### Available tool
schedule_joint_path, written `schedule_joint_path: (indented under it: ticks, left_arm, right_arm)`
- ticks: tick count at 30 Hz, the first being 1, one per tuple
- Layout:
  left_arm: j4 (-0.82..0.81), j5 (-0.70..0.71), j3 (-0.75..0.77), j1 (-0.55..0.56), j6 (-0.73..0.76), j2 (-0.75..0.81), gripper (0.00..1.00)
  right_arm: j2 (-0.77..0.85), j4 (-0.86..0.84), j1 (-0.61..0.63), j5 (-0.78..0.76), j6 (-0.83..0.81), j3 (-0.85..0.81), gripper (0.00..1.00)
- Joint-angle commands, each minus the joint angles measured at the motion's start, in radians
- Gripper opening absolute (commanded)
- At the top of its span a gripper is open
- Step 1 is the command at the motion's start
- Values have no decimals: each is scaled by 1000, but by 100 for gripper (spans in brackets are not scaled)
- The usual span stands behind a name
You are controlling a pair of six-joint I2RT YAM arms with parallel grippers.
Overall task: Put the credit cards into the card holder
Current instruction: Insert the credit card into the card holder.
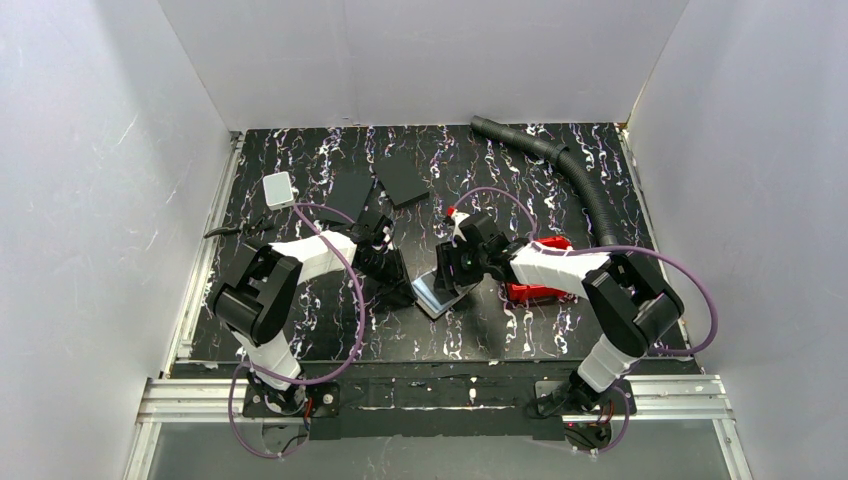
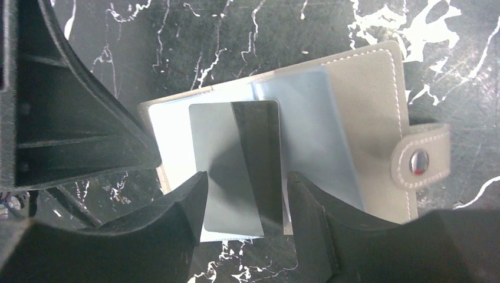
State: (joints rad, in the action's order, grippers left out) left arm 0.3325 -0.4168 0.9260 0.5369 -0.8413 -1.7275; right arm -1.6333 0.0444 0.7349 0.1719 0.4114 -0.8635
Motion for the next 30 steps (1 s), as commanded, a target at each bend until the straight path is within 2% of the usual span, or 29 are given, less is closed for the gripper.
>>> schedule_joint_path:
  ticks: [1,9,19,23,30]
  left_arm:
    - [36,82,-1,2,24,-34,34]
    - [44,87,10,2,35,-38,34]
    - [58,100,24,2,49,-53,25]
    - [73,119,24,-1,62,-42,23]
    - [104,109,24,-44,115,-15,23]
  right_arm:
    - [-8,-88,7,45,4,-9,61]
    - [-35,-118,17,107,7,-16,57]
    - [-69,-188,20,203,23,-10,56]
    - [-50,-196,20,197,35,2,56]
    - [-16,-229,19,212,165,11,60]
